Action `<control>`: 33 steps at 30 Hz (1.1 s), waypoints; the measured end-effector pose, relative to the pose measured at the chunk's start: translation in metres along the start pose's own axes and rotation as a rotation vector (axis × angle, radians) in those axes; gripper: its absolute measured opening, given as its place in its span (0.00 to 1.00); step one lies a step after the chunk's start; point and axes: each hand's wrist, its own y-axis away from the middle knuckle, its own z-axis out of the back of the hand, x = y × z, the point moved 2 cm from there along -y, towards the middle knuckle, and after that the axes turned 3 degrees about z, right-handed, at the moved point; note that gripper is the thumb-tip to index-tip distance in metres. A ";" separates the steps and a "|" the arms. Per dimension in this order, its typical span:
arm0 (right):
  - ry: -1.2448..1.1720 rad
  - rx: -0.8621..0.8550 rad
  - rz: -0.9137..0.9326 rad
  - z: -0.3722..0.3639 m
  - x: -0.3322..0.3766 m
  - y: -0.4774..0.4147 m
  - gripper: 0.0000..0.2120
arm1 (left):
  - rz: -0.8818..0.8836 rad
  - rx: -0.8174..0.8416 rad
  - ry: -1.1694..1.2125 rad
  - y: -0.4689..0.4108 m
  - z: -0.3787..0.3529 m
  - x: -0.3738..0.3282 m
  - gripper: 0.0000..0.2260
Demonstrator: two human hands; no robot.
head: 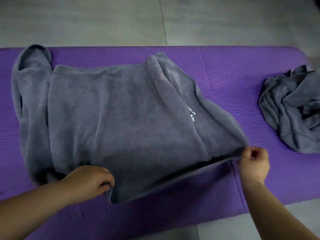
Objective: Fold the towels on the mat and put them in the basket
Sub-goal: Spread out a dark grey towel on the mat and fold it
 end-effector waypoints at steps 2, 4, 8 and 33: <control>0.030 -0.064 -0.160 0.016 -0.023 -0.001 0.13 | -0.060 0.080 0.033 0.001 -0.003 -0.008 0.15; 0.096 -0.035 -0.290 0.022 -0.047 0.003 0.13 | -0.088 0.180 0.046 0.004 -0.009 -0.015 0.25; 0.205 -0.014 -0.196 0.023 -0.044 -0.004 0.17 | -0.041 0.169 0.031 -0.003 -0.009 -0.018 0.31; 0.415 0.130 0.418 -0.034 0.054 -0.104 0.27 | 0.401 -0.003 -0.043 -0.039 0.016 0.032 0.47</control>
